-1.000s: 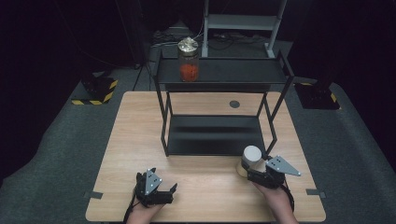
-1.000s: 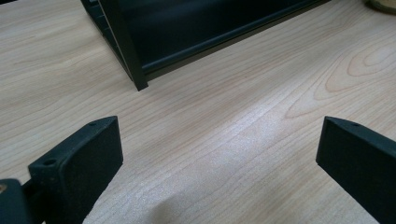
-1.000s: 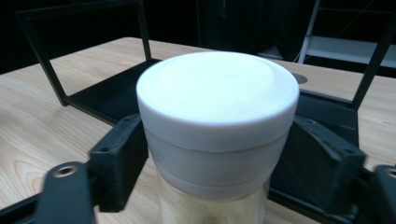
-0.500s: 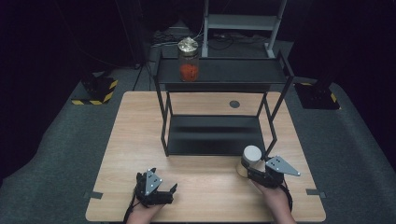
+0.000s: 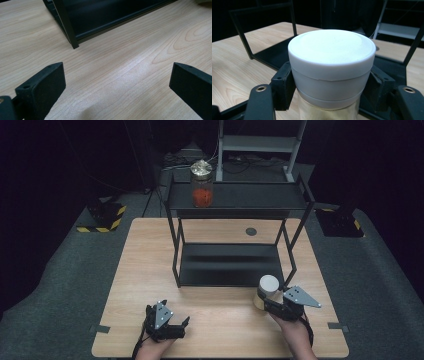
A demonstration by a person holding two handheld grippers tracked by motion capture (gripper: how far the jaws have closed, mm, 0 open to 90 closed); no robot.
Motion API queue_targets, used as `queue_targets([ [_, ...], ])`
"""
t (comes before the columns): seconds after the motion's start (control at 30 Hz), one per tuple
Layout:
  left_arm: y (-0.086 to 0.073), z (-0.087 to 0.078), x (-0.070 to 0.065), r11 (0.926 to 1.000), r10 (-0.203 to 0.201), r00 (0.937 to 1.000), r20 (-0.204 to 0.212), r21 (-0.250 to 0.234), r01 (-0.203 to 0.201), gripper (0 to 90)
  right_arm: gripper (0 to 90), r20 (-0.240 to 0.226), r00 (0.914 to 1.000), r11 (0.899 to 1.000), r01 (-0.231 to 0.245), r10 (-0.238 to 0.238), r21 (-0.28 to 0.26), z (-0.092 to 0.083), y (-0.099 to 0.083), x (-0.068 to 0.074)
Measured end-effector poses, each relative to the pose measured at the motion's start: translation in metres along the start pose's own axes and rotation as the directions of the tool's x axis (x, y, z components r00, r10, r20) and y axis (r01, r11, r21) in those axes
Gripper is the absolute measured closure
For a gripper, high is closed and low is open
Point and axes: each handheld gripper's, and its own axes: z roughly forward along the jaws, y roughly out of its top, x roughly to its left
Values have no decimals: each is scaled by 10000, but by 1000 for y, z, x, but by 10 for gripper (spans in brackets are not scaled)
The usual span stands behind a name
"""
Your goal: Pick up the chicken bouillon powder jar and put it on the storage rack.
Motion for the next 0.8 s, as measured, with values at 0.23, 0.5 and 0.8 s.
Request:
queue_targets([
  [0.23, 0, 0, 1, 10000, -3, 10000, 36, 1, 3, 9, 339, -140, 9998, 9994, 158, -163, -306, -6, 16, 4],
  [0.5, 0, 0, 1, 10000, 5, 10000, 79, -10, -5, 9, 339, -115, 9998, 9986, 180, -186, -507, -8, 29, 8],
  [0.8, -1, -1, 4, 9998, -169, 9997, 147, -42, 170, 9, 339, -244, 9996, 9969, 148, -167, -771, -7, 46, 8],
])
